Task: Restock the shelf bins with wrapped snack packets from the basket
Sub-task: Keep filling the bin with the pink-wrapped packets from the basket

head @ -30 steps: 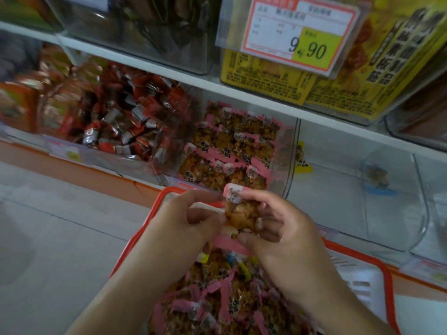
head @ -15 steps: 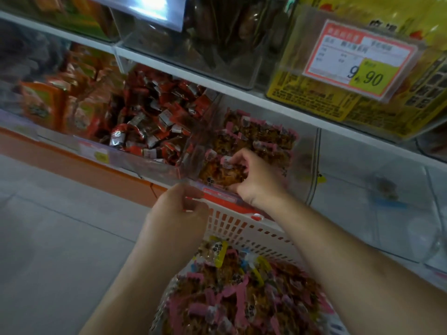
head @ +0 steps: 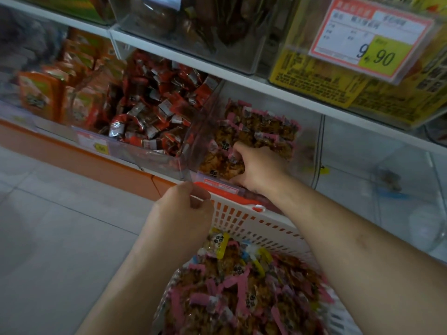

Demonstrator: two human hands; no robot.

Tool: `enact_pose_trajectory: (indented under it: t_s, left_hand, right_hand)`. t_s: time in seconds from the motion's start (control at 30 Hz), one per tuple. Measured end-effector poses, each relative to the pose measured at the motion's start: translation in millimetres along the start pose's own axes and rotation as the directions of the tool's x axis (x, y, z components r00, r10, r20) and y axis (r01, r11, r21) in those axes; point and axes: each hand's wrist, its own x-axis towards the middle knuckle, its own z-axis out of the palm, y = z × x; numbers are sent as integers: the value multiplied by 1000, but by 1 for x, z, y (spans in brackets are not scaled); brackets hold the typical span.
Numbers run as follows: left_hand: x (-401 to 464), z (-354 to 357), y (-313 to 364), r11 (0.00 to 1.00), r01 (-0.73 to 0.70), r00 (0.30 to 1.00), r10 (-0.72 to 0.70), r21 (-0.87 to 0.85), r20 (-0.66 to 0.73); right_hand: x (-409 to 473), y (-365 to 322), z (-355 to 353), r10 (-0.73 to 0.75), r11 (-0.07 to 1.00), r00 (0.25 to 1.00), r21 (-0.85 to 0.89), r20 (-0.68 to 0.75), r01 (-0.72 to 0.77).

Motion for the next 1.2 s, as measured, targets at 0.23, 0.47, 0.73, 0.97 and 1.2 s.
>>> enact_pose_trajectory:
  t_s: [0.23,0.47,0.73,0.97,1.2]
  left_hand:
    - [4,-1,-3,997,-41,998,44,64,-37]
    - [3,-15,-2,994,-38,987,53,103,-152]
    - [-8,-18,-22,923,72,997,-59,377,-45]
    - [-13,-12,-35,838,26,990,-99,545,105]
    - [-9,-12,-32,835,31,984,-121,550,128]
  right_hand:
    - [-12,7,-11,3,989,998,146,-59,6]
    - [-79,12,-37,73,875,950,476,-304,85]
    - [-182,22,38,82,916,977,372,199,-152]
    - [-160,7,136,169,936,918,233,357,-263]
    - [-119,-7,201,364,888,905,212,219,-409]
